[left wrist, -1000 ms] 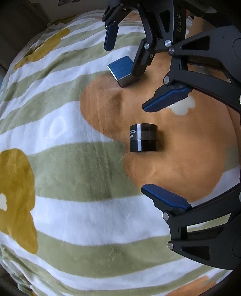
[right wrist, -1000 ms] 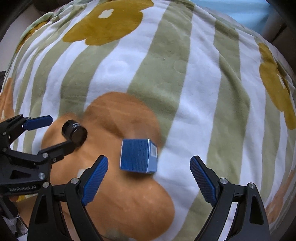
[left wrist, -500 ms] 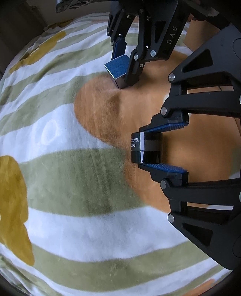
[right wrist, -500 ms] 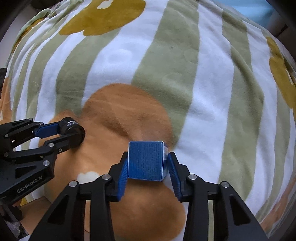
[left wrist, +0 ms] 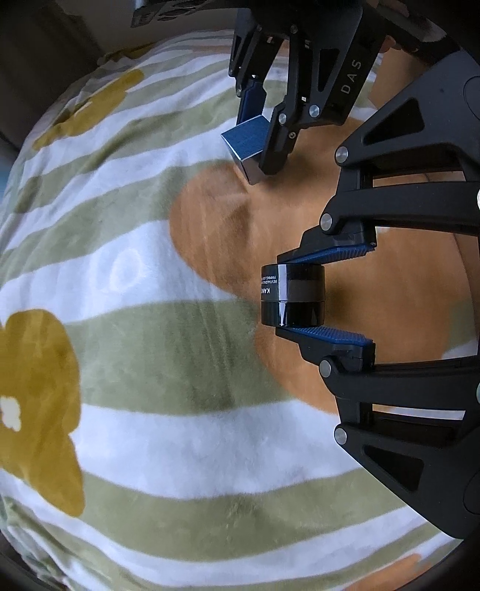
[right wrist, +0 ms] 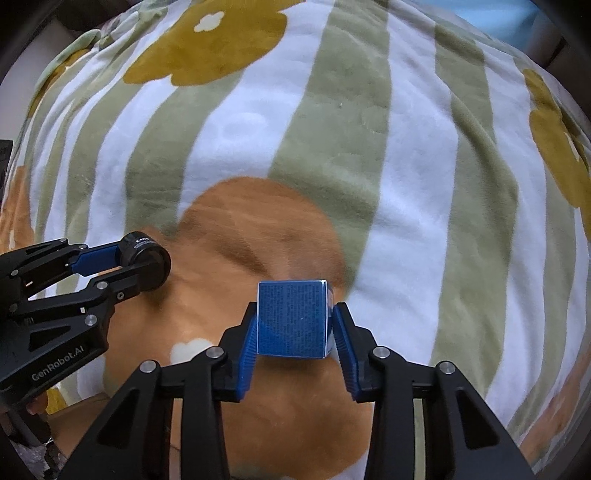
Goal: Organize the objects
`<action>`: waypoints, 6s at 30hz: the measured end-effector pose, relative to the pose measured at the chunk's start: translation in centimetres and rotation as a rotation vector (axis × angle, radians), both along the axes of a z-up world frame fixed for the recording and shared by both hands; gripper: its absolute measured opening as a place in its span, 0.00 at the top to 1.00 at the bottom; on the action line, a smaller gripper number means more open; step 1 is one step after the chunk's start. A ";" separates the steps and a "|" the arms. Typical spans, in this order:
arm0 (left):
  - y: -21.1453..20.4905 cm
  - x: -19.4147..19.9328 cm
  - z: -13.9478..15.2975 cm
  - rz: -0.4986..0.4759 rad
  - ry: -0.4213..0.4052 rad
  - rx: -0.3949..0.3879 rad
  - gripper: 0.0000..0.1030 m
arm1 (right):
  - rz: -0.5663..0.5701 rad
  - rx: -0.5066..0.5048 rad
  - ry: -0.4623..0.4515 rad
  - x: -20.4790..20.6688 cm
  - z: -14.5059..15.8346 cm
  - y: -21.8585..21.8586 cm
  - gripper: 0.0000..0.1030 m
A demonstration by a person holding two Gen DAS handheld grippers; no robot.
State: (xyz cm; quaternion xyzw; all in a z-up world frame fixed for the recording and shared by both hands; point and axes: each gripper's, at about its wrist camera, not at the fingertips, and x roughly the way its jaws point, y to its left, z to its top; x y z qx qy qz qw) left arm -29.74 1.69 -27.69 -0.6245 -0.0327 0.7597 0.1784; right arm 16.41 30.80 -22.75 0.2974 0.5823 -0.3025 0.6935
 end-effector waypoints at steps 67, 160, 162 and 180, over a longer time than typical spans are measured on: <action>-3.0 27.7 11.2 0.011 0.089 0.000 0.73 | -0.207 -0.077 -0.083 -12.7 10.5 20.9 0.67; -4.3 28.1 16.0 0.080 0.163 -0.045 0.00 | -0.392 -0.166 -0.086 -12.7 12.9 21.4 0.00; -4.6 28.6 17.7 0.088 0.174 -0.035 0.00 | -0.388 -0.179 -0.084 -12.8 14.5 21.8 0.00; -6.3 31.1 25.9 0.135 0.317 -0.045 0.00 | -0.435 -0.317 -0.105 -15.4 22.7 23.8 0.00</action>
